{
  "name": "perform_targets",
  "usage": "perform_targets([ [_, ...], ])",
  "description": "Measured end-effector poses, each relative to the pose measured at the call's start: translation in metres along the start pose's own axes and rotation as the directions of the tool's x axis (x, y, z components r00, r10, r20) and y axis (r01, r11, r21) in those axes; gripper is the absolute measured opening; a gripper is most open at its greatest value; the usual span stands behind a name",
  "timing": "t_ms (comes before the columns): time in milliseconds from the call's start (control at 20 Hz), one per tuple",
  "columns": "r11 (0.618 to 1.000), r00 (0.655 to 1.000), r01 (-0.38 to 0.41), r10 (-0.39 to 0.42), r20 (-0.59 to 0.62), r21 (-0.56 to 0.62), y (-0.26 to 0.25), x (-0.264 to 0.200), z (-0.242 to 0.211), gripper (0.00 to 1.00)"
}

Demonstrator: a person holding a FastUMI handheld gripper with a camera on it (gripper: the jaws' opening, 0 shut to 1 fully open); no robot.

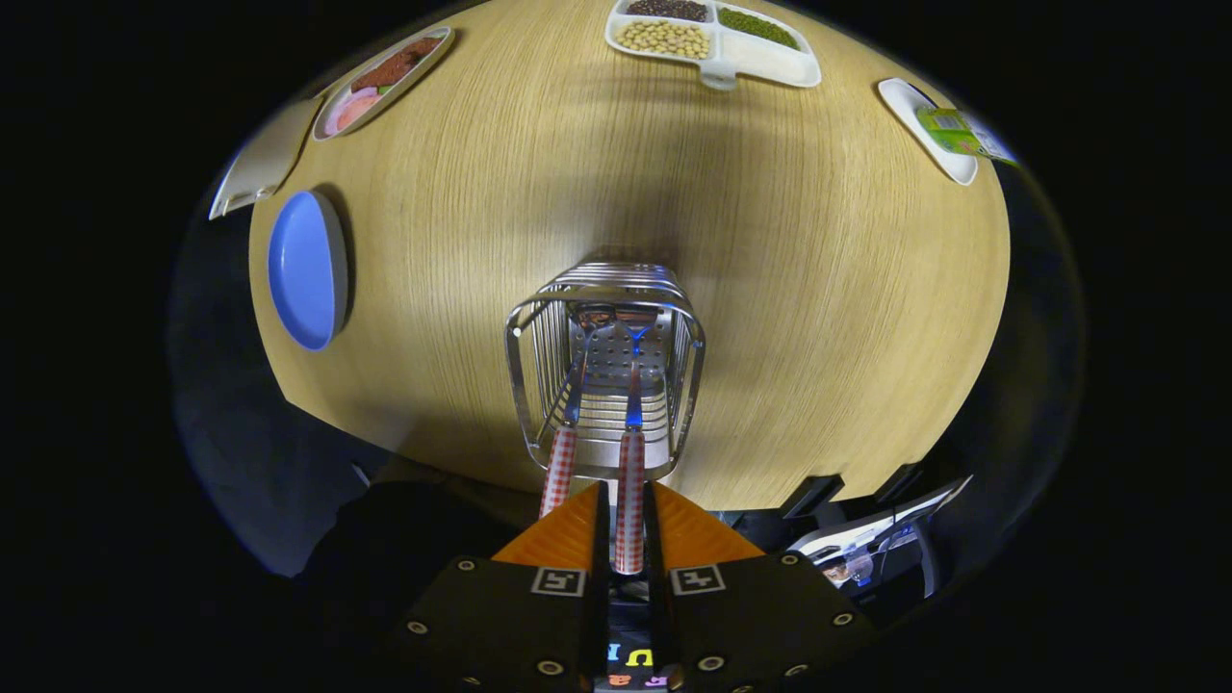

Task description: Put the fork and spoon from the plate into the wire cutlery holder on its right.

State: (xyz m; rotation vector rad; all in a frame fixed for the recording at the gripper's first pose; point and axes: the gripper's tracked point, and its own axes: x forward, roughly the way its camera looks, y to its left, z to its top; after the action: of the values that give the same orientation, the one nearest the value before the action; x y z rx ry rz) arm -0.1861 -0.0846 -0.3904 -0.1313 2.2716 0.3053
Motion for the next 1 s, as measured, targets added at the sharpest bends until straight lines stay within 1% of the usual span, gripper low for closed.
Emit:
perform_targets([
  [50,1.000,1.000,-0.011,0.011,0.020,0.006,0.001,-0.004,0.001,0.20],
  [150,0.999,0.997,-0.041,0.039,0.069,0.022,0.003,-0.014,0.003,0.20],
  [200,0.997,0.992,-0.071,0.068,0.102,0.024,0.008,-0.019,0.006,0.20],
  [250,0.991,0.982,-0.129,0.126,0.144,0.016,0.017,-0.024,0.011,0.20],
  [300,0.986,0.969,-0.169,0.165,0.185,0.006,0.024,-0.029,0.015,0.21],
  [350,0.980,0.953,-0.198,0.191,0.234,0.006,0.030,-0.037,0.019,0.26],
  [400,0.974,0.935,-0.227,0.216,0.283,0.007,0.034,-0.046,0.022,0.27],
  [500,0.968,0.898,-0.249,0.226,0.378,0.012,0.033,-0.057,0.030,0.31],
  [550,0.965,0.873,-0.260,0.232,0.429,0.007,0.032,-0.063,0.035,0.39],
  [600,0.966,0.849,-0.260,0.225,0.479,0.006,0.029,-0.067,0.041,0.45],
  [650,0.968,0.821,-0.252,0.209,0.531,0.008,0.027,-0.072,0.044,0.57],
  [700,0.971,0.797,-0.240,0.192,0.573,0.008,0.023,-0.078,0.047,0.60],
  [750,0.972,0.763,-0.237,0.183,0.621,0.004,0.023,-0.085,0.050,0.65],
  [800,0.973,0.726,-0.233,0.175,0.666,-0.002,0.024,-0.095,0.053,0.69],
  [850,0.976,0.686,-0.219,0.161,0.709,-0.009,0.023,-0.105,0.053,0.76],
  [950,0.986,0.595,-0.167,0.109,0.797,-0.011,0.017,-0.130,0.057,0.83],
  [1000,0.988,0.547,-0.152,0.081,0.833,0.004,0.014,-0.142,0.058,0.84],
])
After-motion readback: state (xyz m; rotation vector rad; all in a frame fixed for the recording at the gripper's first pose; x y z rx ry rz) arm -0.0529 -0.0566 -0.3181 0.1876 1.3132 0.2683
